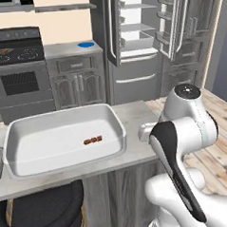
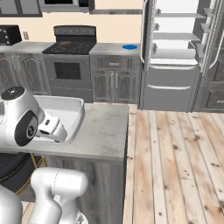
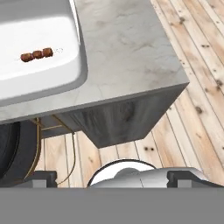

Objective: Place the cold items (banana and cucumber) from the fridge in one tupperware on the dining counter. Place the warm items (hot dog and kebab skewer) in the stove area in another tupperware.

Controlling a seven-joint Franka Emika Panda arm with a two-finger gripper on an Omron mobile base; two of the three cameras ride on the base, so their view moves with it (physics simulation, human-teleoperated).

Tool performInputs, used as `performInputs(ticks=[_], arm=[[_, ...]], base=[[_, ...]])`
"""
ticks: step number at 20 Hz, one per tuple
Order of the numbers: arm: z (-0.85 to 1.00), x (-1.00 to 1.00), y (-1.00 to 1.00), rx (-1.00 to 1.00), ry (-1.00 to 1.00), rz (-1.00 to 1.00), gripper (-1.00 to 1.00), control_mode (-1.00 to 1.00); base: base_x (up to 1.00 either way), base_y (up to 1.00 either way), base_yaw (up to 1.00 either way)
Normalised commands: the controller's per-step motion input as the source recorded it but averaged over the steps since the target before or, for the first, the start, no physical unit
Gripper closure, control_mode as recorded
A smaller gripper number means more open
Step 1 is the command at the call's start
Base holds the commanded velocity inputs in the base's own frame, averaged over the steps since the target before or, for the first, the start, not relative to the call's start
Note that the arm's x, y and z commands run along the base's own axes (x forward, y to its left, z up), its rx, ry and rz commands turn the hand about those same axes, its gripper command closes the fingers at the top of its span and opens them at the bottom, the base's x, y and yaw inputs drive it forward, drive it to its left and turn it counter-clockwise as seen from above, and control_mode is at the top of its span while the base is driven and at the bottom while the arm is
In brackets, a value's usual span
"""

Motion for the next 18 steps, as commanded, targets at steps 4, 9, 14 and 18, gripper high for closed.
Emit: performInputs(ticks=[4,9,14,18], arm=[[-0.23,-0.01,-0.02,0.0,0.08,0.12,-1.0,-1.0],[-0.26,0.15,-0.3,-0.03,0.04,0.03,-1.0,-1.0],[0.0,-0.11,-0.24,0.0,0.02,-0.11,-1.0,-1.0],[0.0,-0.04,-0.14,0.0,0.0,-0.03,-1.0,1.0]], base=[[0.0,0.0,0.0],[0.0,0.0,0.0],[0.0,0.0,0.0],[-0.01,-0.11,-0.02]])
